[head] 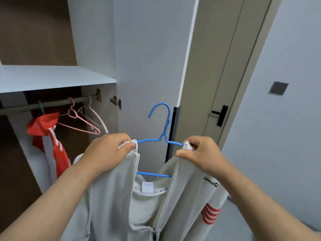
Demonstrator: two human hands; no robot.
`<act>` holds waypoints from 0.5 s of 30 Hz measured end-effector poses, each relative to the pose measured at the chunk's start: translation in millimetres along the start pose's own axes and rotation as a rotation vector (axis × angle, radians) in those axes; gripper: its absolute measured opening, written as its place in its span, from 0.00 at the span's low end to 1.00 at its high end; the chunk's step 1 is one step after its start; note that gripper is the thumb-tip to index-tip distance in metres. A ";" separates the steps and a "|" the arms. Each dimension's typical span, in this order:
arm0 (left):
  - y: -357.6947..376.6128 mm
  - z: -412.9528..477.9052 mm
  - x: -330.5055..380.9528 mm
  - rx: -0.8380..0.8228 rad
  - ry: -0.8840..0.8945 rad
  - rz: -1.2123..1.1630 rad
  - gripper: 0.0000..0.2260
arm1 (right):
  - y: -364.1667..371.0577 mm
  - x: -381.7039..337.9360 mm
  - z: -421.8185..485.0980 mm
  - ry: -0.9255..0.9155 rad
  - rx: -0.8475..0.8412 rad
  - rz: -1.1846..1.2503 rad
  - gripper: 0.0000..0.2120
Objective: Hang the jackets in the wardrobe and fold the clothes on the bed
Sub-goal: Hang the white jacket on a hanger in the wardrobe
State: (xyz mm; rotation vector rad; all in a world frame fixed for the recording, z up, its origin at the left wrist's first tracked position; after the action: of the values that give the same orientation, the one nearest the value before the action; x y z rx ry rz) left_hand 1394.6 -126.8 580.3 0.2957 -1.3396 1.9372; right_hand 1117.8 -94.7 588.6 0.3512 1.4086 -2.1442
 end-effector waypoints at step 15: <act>183.2 -4.4 281.6 -0.205 0.365 -0.167 0.09 | -234.4 136.7 -224.7 0.312 0.203 0.004 0.15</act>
State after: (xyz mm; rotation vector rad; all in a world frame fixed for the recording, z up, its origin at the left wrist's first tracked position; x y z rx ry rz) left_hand 1074.5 -28.8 608.8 -0.0464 -1.2145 1.6068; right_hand 854.8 139.2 606.0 0.7947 1.3486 -2.3092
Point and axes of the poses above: each hand's wrist, its own z-axis towards the middle knuckle, its own y-axis out of the palm, x = y × z, the point moved 5 cm from there along z, towards the middle knuckle, and after that the axes turned 11 degrees about -z, right-handed, at the moved point
